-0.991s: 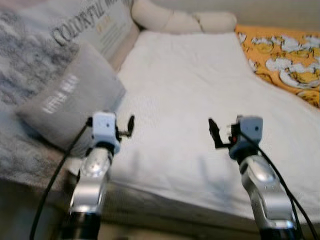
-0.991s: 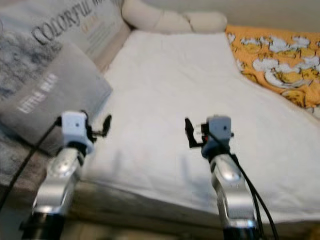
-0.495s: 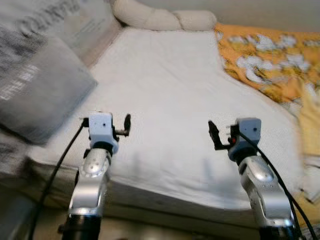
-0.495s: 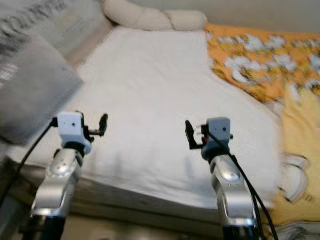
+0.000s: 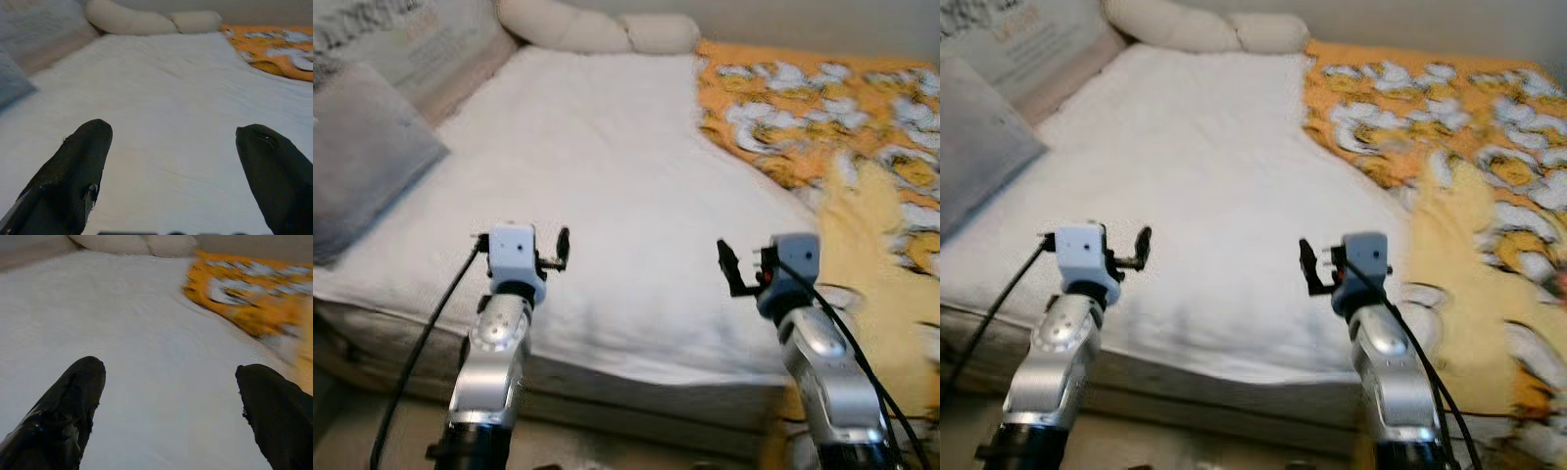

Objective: Clean up the room

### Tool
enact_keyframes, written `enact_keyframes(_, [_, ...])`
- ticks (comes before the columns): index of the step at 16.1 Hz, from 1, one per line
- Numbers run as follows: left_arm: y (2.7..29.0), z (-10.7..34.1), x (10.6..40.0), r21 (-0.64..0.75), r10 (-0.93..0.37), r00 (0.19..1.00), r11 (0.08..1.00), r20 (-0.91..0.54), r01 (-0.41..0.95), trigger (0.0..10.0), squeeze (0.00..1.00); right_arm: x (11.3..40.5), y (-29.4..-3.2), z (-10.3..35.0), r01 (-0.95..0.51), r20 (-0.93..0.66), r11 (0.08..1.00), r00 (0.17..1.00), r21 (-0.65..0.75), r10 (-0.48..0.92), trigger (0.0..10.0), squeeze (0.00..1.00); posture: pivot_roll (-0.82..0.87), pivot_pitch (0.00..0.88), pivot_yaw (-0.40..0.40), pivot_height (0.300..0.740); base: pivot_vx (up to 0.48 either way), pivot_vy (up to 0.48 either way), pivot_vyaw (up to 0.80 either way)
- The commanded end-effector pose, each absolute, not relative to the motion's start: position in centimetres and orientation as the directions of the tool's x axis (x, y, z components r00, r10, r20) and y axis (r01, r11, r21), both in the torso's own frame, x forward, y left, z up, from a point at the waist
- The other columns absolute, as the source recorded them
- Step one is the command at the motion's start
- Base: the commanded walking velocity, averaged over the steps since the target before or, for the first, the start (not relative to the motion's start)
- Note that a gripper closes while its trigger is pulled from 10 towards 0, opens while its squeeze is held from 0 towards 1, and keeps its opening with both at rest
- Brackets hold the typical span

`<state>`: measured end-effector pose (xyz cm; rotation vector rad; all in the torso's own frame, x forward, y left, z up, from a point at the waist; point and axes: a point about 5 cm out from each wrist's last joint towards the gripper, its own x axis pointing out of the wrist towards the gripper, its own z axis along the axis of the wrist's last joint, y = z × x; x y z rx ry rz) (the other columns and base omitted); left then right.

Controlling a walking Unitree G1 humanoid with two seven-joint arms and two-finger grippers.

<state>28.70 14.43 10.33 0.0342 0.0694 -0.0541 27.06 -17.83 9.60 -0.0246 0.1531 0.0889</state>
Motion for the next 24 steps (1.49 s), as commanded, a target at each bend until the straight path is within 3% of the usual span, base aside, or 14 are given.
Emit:
enact_keyframes(1, [14.36, 10.61, 28.77, 0.047, -0.065, 0.996, 0.997, -0.065, 0.068, 10.0, 0.98, 27.28, -17.81, 10.15, -0.084, -0.133, 0.996, 0.988, -0.003, 0.083, 10.0, 1.0, -0.1, 0.0, 0.015, 0.74, 0.0, -0.48, 0.0])
enact_keyframes(16, [14.91, 10.49, 28.64, 0.063, -0.057, 0.996, 0.996, -0.075, 0.062, 10.0, 0.99, 27.0, -17.76, 10.06, -0.1, -0.141, 0.995, 0.985, -0.011, 0.097, 10.0, 1.0, -0.11, 0.0, 0.025, 0.74, 0.0, -0.48, 0.0])
enact_keyframes(24, [14.85, 10.35, 28.61, 0.062, -0.066, 0.994, 0.995, -0.082, 0.071, 10.0, 0.98, 26.9, -17.71, 9.84, -0.113, -0.155, 0.993, 0.982, -0.019, 0.109, 10.0, 1.0, -0.11, 0.0, 0.026, 0.74, 0.0, -0.48, 0.71])
